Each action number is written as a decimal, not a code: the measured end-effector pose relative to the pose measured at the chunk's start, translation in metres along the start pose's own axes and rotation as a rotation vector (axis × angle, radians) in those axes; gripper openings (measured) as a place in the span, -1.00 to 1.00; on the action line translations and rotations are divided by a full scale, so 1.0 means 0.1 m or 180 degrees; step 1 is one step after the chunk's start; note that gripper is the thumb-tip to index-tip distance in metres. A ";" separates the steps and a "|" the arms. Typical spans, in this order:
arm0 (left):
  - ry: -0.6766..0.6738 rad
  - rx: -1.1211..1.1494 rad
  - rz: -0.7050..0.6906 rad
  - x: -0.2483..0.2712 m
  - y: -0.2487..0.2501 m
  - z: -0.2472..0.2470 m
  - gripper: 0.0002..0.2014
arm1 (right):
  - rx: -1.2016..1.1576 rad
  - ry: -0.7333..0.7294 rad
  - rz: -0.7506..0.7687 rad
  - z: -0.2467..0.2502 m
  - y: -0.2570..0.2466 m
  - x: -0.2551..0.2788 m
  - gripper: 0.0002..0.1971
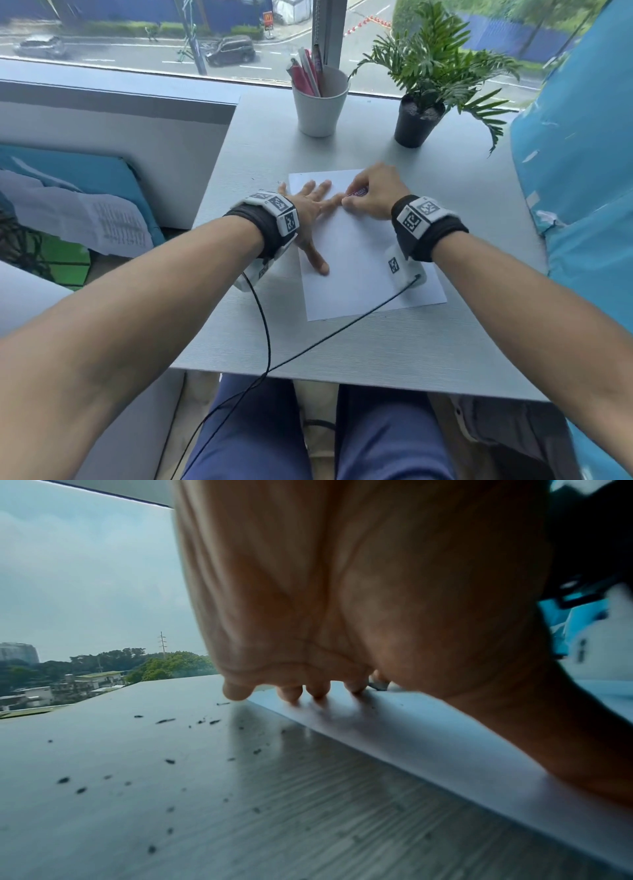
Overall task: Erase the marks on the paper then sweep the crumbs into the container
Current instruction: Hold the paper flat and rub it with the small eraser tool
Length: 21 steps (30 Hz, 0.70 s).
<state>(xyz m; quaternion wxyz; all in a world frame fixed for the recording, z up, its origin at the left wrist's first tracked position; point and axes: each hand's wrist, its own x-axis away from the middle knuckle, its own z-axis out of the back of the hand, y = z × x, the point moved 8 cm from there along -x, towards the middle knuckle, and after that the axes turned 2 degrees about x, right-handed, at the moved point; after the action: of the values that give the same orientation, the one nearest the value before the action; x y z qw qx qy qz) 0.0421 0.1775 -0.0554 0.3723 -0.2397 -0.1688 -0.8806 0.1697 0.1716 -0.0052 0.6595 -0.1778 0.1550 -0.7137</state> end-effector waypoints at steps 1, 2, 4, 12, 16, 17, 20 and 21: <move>-0.0020 0.0005 0.0012 0.00 -0.01 -0.02 0.53 | -0.0011 -0.0099 0.0104 -0.08 -0.06 0.06 -0.88; -0.0035 0.0003 0.0024 -0.01 -0.01 -0.03 0.54 | 0.0003 -0.0344 0.0299 -0.20 -0.18 0.16 -0.90; -0.0054 -0.0008 0.0032 -0.01 -0.02 -0.04 0.57 | 0.0026 -0.0842 0.0656 -0.35 -0.35 0.35 -0.91; 0.0009 -0.0009 0.0083 -0.03 -0.01 -0.03 0.59 | 0.0014 -0.0771 0.0535 -0.24 -0.25 0.30 -0.92; 0.0002 -0.0060 0.0078 -0.04 0.01 -0.01 0.58 | -0.0010 -0.0315 0.0029 0.02 0.06 0.11 -0.87; 0.0015 -0.0061 0.0085 -0.03 0.01 -0.01 0.58 | -0.0054 -0.0135 -0.0049 0.06 0.10 0.09 -0.87; -0.0031 -0.0076 0.0115 -0.04 0.00 -0.03 0.60 | -0.0030 -0.0662 0.0438 -0.21 -0.19 0.33 -0.89; -0.0033 -0.0109 0.0127 -0.05 0.00 -0.03 0.61 | 0.0016 -0.0851 0.0589 -0.27 -0.25 0.41 -0.90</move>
<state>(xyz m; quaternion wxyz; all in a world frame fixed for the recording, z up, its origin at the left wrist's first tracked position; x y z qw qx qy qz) 0.0445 0.1793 -0.0604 0.3847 -0.2539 -0.1509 -0.8745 0.1328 0.1323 -0.0157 0.7376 -0.2545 0.0799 -0.6203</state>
